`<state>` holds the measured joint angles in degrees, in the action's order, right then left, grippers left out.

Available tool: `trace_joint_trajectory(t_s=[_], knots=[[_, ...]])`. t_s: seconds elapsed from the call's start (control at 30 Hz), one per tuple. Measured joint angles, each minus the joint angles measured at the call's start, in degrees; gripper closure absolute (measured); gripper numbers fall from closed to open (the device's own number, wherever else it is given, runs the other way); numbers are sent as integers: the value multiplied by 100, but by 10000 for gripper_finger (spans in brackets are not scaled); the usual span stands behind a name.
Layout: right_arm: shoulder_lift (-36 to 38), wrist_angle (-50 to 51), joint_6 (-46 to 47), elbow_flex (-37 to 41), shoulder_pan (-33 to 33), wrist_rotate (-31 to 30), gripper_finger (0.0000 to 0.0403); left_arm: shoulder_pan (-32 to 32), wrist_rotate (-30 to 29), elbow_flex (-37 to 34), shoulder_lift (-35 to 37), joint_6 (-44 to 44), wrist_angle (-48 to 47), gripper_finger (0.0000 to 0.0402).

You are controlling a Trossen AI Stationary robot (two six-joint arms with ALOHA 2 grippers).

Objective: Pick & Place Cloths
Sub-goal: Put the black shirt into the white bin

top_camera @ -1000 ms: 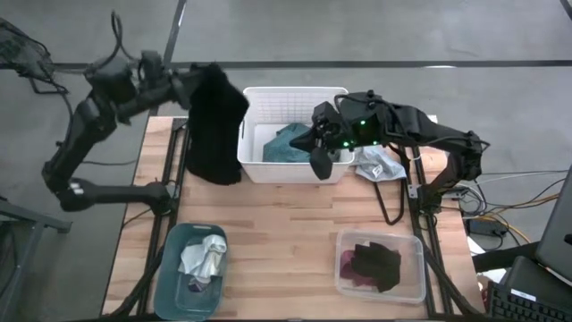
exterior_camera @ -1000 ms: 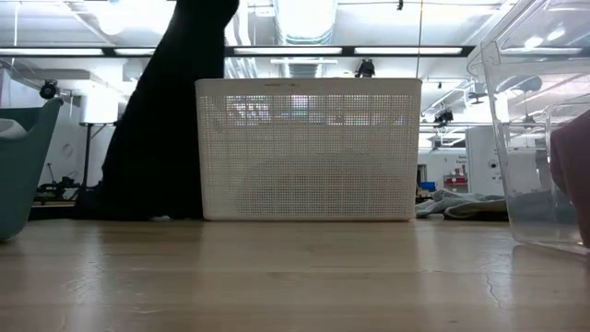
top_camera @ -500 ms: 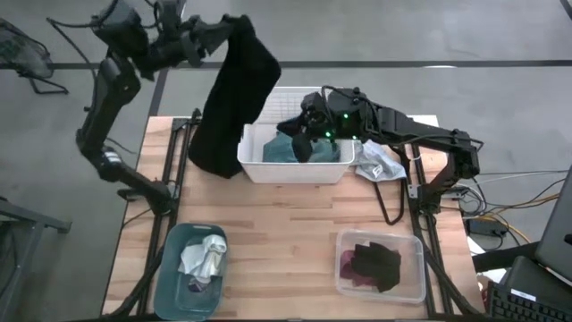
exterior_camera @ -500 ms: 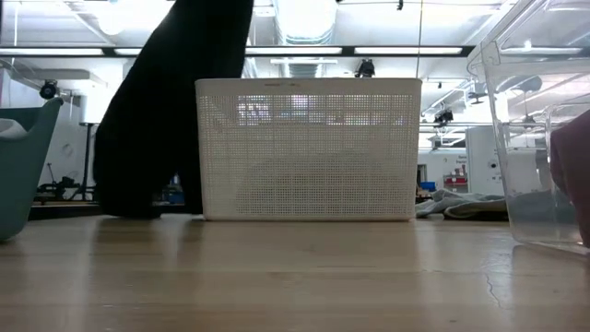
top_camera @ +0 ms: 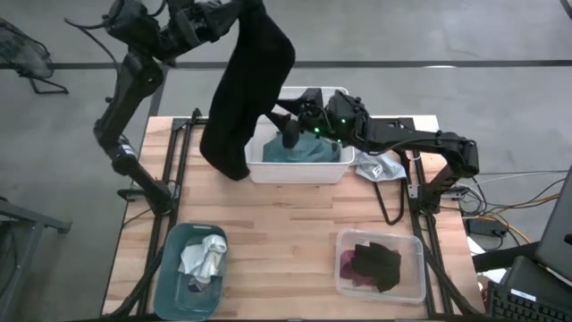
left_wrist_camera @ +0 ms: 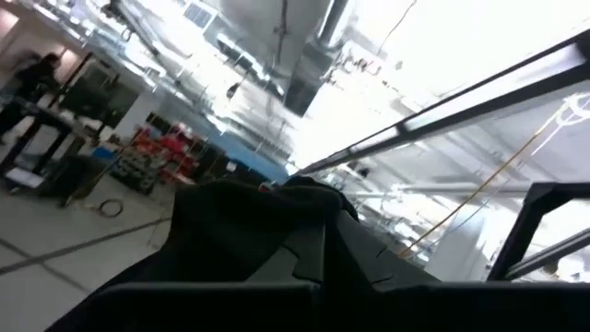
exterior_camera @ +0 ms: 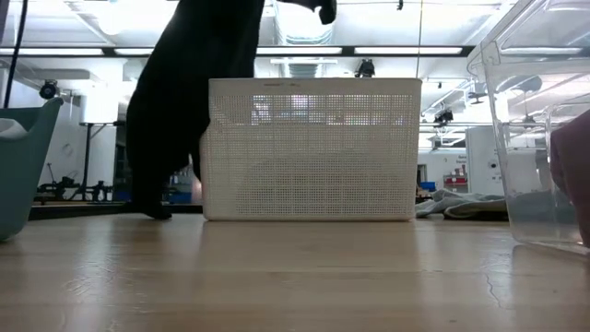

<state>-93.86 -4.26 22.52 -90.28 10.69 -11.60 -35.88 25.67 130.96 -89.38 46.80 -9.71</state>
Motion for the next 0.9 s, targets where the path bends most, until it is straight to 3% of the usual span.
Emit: trace_joint_trajectory(t_s=[0.13,0.27,0.37,0.6,0.73,0.9], knots=[[-204,-434,75,144,98,175,83,52,-24,0,-94,38,232,395],[-742,-419,95,-139,110,231,68,105,-18,-2,-181,70,277,396],[-1127,-480,-31,-506,118,-2,63,129,-22,-7,-200,132,277,395],[-2204,-380,-41,-2057,236,242,64,312,-21,-7,-254,188,355,396],[-2696,541,-50,-3233,353,333,123,439,79,-7,-258,339,373,393],[-2977,1837,-473,-4452,467,523,286,562,297,-7,-223,365,392,395]])
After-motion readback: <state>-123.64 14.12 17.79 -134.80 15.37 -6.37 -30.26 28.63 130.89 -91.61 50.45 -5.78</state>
